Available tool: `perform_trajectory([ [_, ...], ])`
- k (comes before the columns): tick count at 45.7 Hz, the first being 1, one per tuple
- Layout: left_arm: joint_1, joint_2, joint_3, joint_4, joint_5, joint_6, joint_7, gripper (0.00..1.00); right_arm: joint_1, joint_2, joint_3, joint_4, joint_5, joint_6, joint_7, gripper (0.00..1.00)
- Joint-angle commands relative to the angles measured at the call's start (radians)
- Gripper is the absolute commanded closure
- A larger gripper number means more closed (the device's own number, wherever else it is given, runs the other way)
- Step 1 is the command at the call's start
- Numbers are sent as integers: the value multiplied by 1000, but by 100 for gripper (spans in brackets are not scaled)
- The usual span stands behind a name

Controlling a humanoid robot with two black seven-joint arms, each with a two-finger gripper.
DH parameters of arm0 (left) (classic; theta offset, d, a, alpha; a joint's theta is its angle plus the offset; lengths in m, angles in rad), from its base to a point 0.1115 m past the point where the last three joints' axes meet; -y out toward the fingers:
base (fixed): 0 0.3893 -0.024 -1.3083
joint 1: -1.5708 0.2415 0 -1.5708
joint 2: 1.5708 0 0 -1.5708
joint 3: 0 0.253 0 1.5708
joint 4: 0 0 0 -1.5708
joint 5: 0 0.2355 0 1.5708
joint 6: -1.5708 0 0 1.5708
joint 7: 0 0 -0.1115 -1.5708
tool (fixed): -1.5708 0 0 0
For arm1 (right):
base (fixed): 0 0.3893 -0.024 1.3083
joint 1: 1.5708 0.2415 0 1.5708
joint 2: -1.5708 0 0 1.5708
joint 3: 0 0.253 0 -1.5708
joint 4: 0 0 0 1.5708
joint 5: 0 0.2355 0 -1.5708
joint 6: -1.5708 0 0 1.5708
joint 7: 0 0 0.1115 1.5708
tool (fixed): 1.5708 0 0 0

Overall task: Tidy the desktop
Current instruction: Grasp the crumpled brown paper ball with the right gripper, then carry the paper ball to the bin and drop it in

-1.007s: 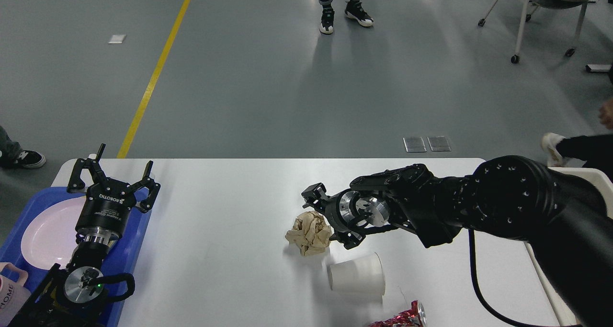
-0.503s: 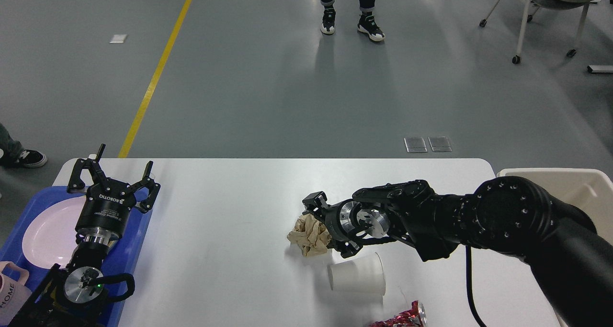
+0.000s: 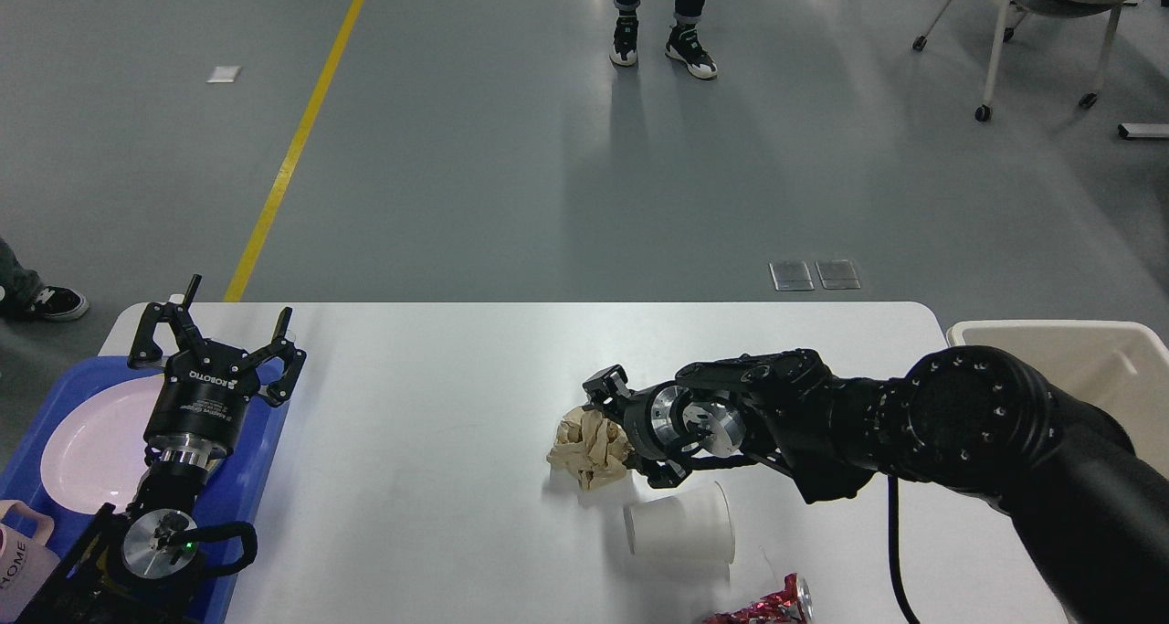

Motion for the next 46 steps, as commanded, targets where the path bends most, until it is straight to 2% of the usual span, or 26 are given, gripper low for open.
perform_trajectory([
  [1, 0, 0, 0, 0, 0, 1, 0, 3, -10, 1, 0, 1, 0, 1, -1, 85],
  [5, 0, 0, 0, 0, 0, 0, 0, 3, -12, 1, 0, -1, 0, -2, -4, 100],
  [27, -2, 0, 0, 0, 0, 0, 0, 3, 28, -4, 13, 31, 17, 0, -15, 100],
  [34, 0, 0, 0, 0, 0, 1, 0, 3, 131, -71, 10, 154, 19, 7, -15, 100],
  [39, 0, 0, 0, 0, 0, 1, 0, 3, 249, -146, -33, 307, 17, 21, -14, 100],
  [46, 0, 0, 0, 0, 0, 1, 0, 3, 451, -235, -151, 485, 12, 135, -11, 100],
])
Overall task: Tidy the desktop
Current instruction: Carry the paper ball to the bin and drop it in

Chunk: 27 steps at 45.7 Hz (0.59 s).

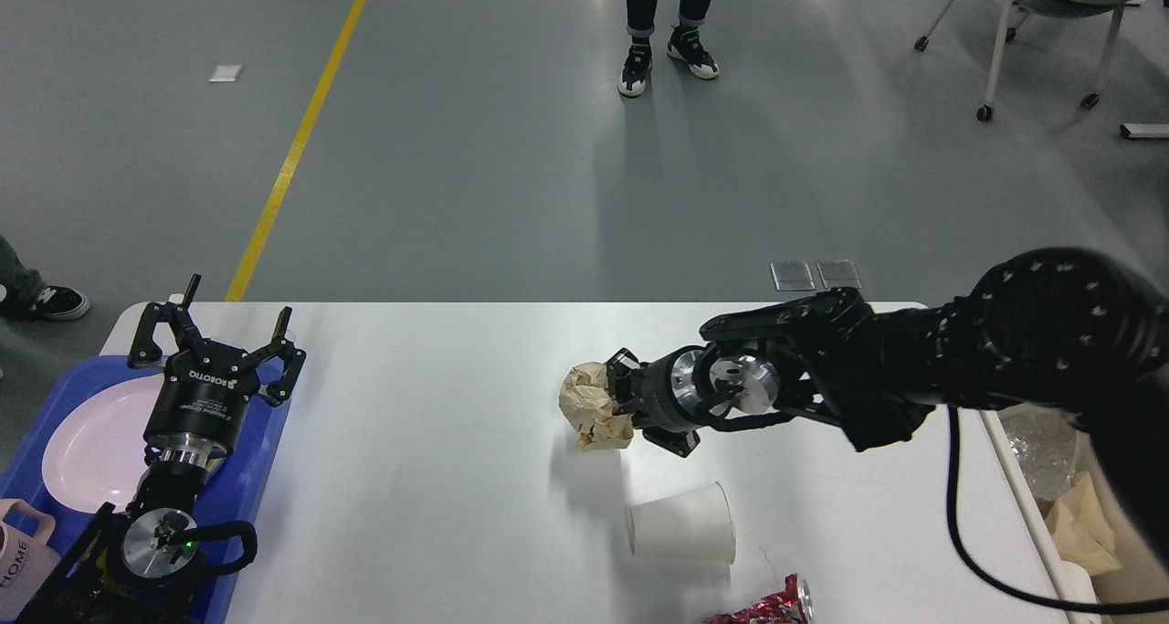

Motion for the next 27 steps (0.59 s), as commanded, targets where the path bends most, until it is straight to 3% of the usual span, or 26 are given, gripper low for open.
perform_trajectory([
  [1, 1, 0, 0, 0, 0, 0, 0, 3, 173, -74, -91, 142, -2, 99, 3, 100],
  [12, 1, 0, 0, 0, 0, 0, 0, 3, 560, -192, -333, 412, -45, 258, 12, 100],
  [27, 1, 1, 0, 0, 0, 0, 0, 3, 857, -364, -499, 661, -378, 378, 16, 100],
])
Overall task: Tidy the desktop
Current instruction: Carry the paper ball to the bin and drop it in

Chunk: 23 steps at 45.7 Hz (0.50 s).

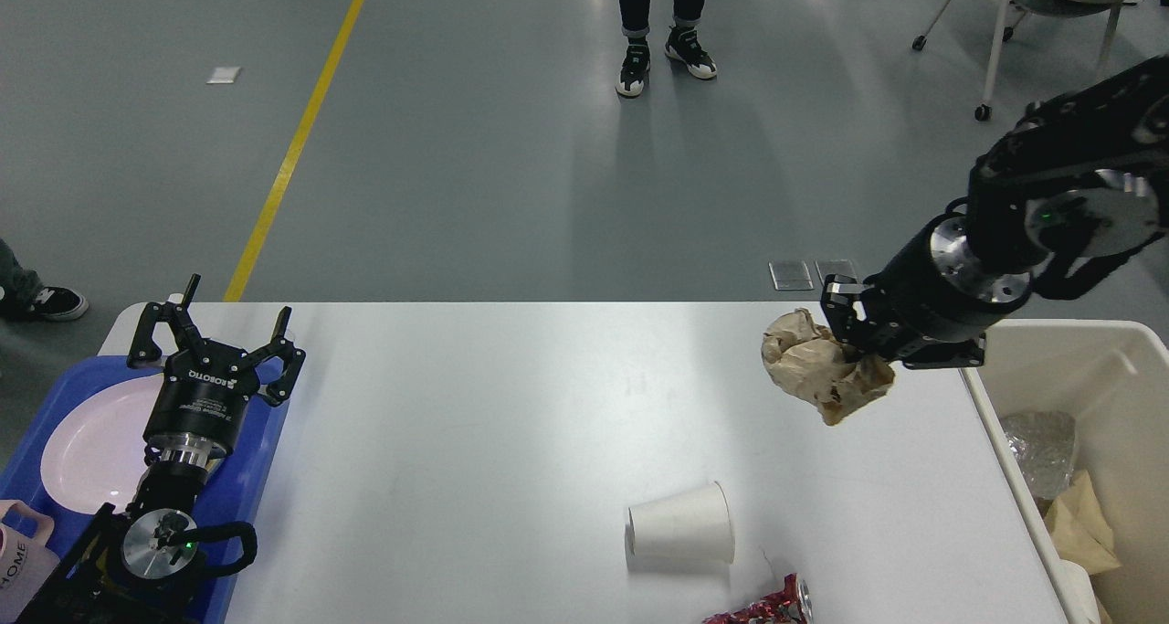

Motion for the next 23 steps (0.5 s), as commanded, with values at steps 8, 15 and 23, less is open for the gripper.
perform_trajectory([
  [8, 0, 1, 0, 0, 0, 0, -2, 3, 197, -108, -66, 102, -89, 122, -3, 100],
  [15, 0, 0, 0, 0, 0, -1, 0, 3, 186, -125, -172, 79, -89, 84, -1, 100],
  [23, 0, 0, 0, 0, 0, -1, 0, 3, 67, -252, -364, -16, -107, -43, 0, 100],
])
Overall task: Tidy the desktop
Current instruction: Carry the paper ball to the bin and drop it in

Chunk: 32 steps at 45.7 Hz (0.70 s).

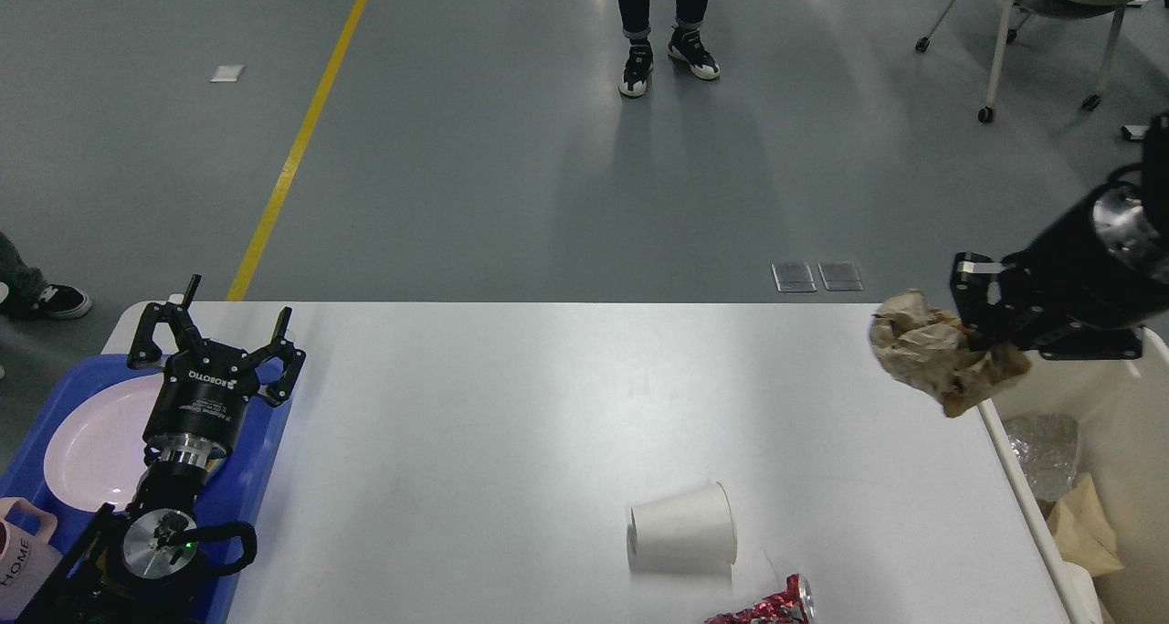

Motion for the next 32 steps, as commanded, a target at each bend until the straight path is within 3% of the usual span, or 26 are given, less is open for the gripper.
perform_trajectory([
  [1, 0, 1, 0, 0, 0, 1, 1, 3, -107, -127, -118, -96, -18, -90, 1, 100],
  [10, 0, 0, 0, 0, 0, 1, 1, 3, -402, -388, -85, -442, -103, -101, 1, 100],
  [16, 0, 0, 0, 0, 0, 1, 0, 3, -682, -475, 93, -658, -103, -103, 1, 100],
  [26, 0, 0, 0, 0, 0, -1, 1, 3, -1204, -434, 484, -942, -103, -166, 1, 100],
  [32, 0, 0, 0, 0, 0, 1, 1, 3, -1459, -319, 631, -1120, -103, -264, 0, 100],
])
